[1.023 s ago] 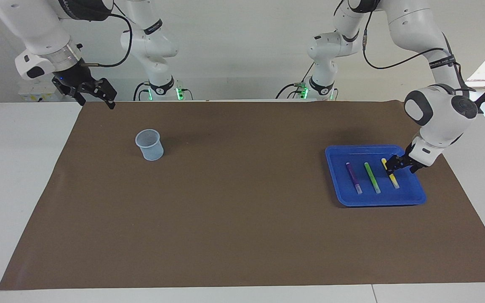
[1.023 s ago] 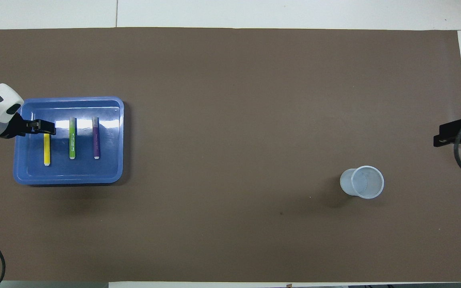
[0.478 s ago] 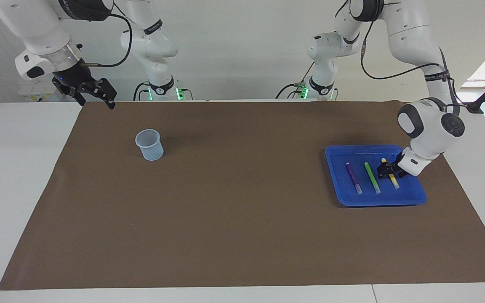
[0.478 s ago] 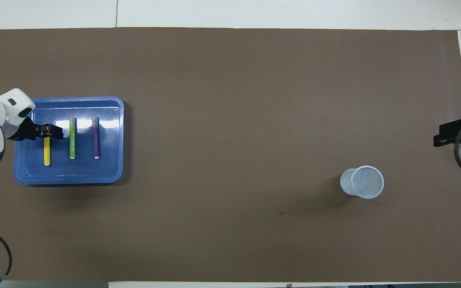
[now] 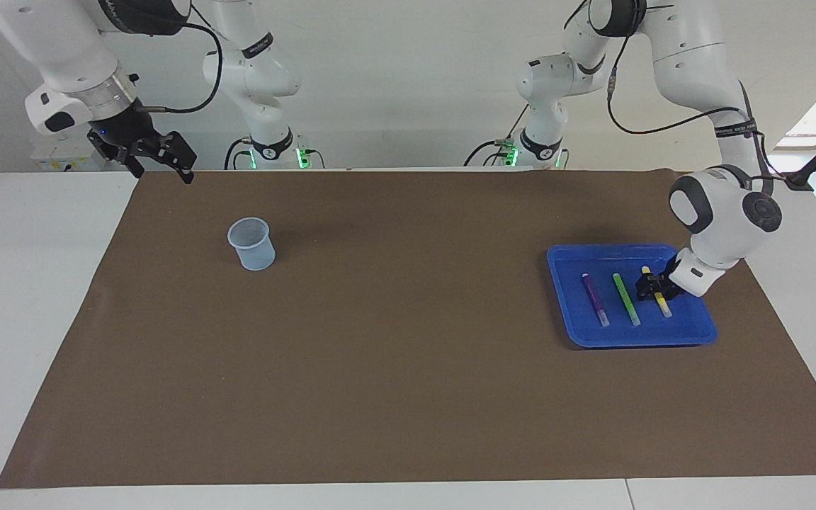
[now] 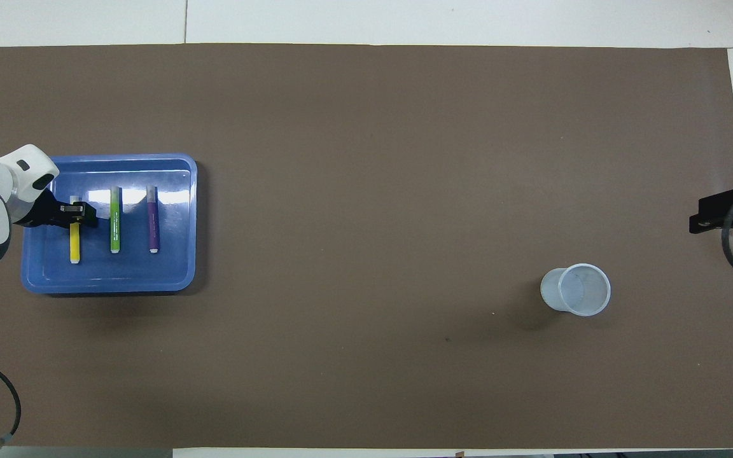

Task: Transfer and insert pens with both arms
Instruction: 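Reach the left gripper down to the yellow pen in the tray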

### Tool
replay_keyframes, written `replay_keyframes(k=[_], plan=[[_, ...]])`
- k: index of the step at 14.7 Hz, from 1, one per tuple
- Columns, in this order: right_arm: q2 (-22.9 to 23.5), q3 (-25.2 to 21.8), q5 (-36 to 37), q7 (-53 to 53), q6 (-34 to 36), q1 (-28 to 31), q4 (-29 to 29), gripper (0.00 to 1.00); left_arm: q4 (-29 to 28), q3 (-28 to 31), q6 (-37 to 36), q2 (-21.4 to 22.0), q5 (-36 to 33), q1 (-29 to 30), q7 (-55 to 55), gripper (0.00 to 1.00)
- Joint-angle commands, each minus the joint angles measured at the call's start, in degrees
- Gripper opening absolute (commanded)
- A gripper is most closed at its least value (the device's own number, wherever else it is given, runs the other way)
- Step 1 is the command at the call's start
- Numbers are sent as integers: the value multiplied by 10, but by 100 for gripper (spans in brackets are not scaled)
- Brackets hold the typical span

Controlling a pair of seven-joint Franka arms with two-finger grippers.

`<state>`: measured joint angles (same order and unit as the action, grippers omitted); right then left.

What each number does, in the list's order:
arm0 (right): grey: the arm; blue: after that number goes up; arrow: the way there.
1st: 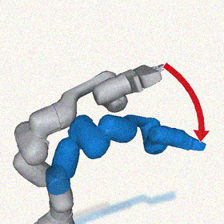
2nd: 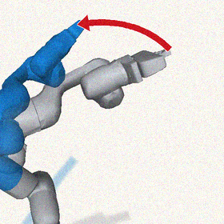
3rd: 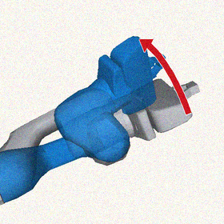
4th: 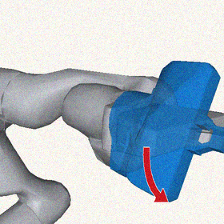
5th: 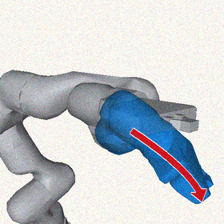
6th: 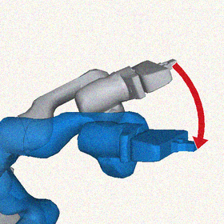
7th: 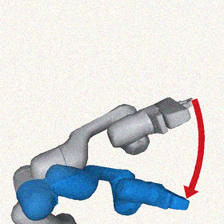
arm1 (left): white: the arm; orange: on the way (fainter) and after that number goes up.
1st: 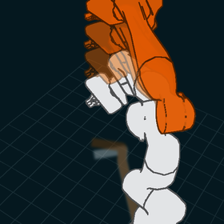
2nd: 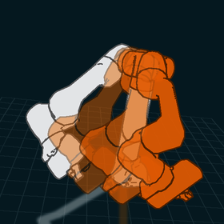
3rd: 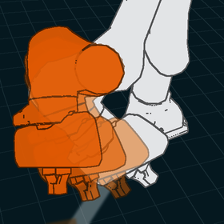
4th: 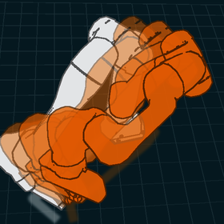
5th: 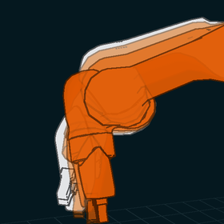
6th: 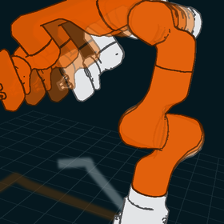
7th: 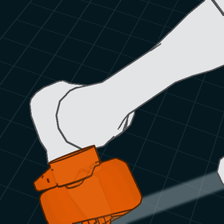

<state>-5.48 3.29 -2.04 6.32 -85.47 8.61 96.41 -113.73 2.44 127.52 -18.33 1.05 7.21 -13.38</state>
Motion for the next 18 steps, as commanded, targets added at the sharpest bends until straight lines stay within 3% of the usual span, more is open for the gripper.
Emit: replay_keyframes(k=[1,4,5,11,15,18], plan=[[-2,2,-10,-2,4,5,3,100,-4,-1,-3,0,-7,5,-5,38],[-2,2,-10,-1,4,5,3,100,-2,-1,-4,0,-7,5,-5,4],[-2,2,-10,-1,4,5,3,100,-1,-1,-4,0,-7,5,-5,0],[-3,2,-10,-1,4,5,3,100,31,-1,-40,-3,-2,-1,4,0],[-2,2,-10,-1,4,5,3,100,142,-10,-208,5,0,-16,101,0],[-2,2,-10,-1,4,5,3,100,213,-10,-327,21,70,-32,213,0]])
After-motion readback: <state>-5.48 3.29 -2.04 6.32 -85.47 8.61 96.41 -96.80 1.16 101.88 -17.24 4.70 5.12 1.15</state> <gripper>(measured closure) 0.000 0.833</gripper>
